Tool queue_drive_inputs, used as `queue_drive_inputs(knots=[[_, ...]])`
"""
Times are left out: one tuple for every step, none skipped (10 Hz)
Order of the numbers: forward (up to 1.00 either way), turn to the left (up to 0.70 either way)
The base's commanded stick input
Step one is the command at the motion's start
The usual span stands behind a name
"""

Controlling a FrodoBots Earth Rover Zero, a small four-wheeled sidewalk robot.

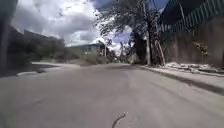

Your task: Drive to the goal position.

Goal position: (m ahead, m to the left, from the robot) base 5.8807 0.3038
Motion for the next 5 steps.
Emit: queue_drive_inputs(knots=[[1.0, -0.4], [1.0, -0.36], [1.0, -0.1], [1.0, 0.0], [1.0, 0.0]])
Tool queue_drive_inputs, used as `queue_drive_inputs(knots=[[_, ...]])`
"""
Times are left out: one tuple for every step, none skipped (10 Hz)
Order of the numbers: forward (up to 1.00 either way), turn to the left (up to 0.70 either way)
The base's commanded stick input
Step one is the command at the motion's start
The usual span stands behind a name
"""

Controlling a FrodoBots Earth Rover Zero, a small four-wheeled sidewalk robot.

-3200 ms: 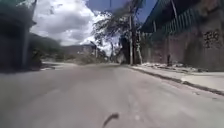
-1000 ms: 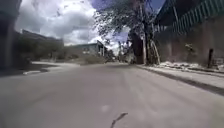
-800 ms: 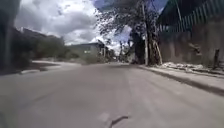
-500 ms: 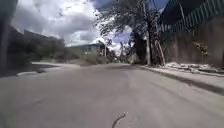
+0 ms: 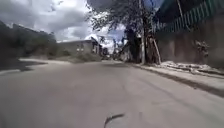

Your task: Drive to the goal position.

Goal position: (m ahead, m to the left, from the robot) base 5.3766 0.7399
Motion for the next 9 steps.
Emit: queue_drive_inputs(knots=[[1.0, 0.0], [1.0, 0.0], [1.0, 0.0], [1.0, 0.0], [1.0, 0.0], [1.0, 0.0], [1.0, 0.0], [1.0, 0.0], [1.0, 0.0]])
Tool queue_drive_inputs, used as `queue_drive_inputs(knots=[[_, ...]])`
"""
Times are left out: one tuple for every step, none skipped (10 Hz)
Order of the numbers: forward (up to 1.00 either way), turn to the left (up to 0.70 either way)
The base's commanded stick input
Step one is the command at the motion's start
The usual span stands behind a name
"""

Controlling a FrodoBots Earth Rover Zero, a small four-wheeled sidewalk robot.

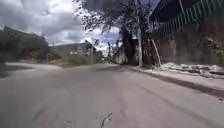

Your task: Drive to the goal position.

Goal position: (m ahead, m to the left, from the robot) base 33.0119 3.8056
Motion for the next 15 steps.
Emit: queue_drive_inputs(knots=[[1.0, 0.0], [1.0, 0.0], [1.0, 0.0], [1.0, 0.0], [1.0, 0.0], [1.0, 0.0], [1.0, 0.0], [1.0, 0.0], [1.0, 0.0], [1.0, 0.0], [1.0, 0.0], [1.0, 0.0], [1.0, 0.0], [1.0, 0.0], [1.0, 0.0]])
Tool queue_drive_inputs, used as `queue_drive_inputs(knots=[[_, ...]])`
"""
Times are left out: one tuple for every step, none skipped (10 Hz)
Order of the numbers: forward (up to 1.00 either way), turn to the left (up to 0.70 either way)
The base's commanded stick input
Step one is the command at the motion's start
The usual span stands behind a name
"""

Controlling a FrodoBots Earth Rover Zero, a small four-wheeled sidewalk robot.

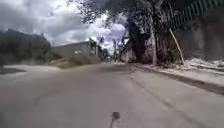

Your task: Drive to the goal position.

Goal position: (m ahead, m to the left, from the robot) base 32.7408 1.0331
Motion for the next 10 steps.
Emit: queue_drive_inputs(knots=[[1.0, 0.0], [1.0, 0.0], [1.0, 0.0], [1.0, 0.02], [1.0, 0.0], [1.0, 0.0], [1.0, -0.27], [1.0, -0.22], [1.0, 0.0], [1.0, 0.0]])
